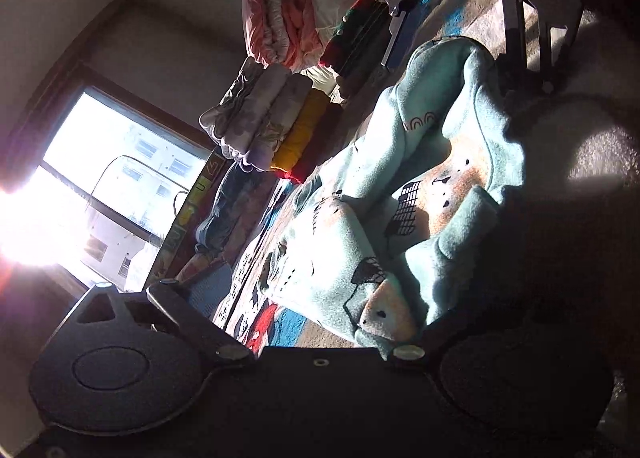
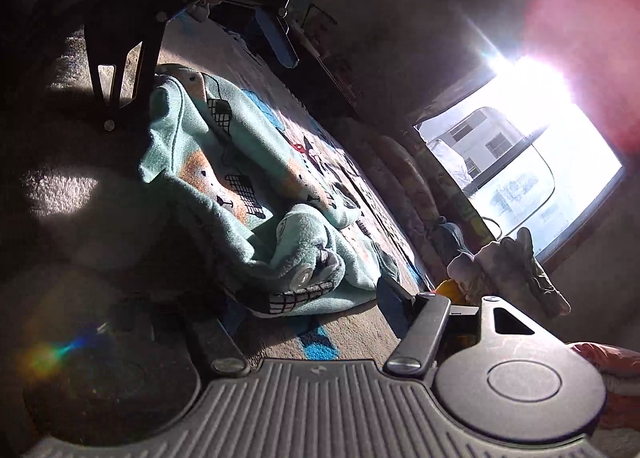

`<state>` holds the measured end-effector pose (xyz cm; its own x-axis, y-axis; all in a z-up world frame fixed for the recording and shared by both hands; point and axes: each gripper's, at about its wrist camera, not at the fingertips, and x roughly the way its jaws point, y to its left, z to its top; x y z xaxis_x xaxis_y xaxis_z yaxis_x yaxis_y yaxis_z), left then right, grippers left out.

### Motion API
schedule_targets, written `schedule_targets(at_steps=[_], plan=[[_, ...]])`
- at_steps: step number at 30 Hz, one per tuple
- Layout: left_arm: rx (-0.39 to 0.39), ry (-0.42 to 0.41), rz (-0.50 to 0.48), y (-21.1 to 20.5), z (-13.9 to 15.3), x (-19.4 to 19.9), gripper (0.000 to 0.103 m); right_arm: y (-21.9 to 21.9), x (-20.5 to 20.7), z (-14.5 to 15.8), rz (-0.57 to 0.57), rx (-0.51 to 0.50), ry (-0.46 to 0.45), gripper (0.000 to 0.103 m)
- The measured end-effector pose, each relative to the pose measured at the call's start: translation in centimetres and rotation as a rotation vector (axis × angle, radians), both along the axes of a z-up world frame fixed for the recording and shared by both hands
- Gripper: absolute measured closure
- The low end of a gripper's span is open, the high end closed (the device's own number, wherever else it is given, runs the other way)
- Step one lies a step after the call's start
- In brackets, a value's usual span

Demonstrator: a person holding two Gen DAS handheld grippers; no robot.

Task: Fold clothes

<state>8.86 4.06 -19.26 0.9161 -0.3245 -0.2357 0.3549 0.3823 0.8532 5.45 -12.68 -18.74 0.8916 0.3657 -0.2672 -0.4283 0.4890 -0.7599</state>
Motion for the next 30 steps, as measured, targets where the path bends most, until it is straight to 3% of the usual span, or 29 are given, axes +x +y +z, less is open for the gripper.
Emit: schedule_targets(at_steps=[6,9,11,16,23,30], plan=[[0.047,0.042,-0.008,0.6,0.2,-1.0,0.019,0.6,-1.1,-0.5,0.079,-0.093,-0.141,0.037],[0.064,0.031,-0.015,0.3,-0.1,-1.1,0.024,0.5,-0.9,-0.6,0.105,-0.085,-0.111,0.042],[0.072,0.042,-0.013,0.0,-0.3,-1.1,0.035,0.4,-0.6,-0.3,0.127,-0.076,-0.036,0.063],[0.091,0.071,0.028,-0.9,-0.9,-1.0,0.075,0.2,-0.1,0.3,0.115,-0.011,0.092,0.072],[0.065,0.119,0.079,-1.4,-0.1,-1.9,0.085,0.3,-1.3,1.4,0.101,0.012,0.143,0.074],[0.073,0.221,0.01,-0.9,2.3,-6.3,0.085,-1.0,-5.8,3.6,0.121,0.062,0.204,0.074]])
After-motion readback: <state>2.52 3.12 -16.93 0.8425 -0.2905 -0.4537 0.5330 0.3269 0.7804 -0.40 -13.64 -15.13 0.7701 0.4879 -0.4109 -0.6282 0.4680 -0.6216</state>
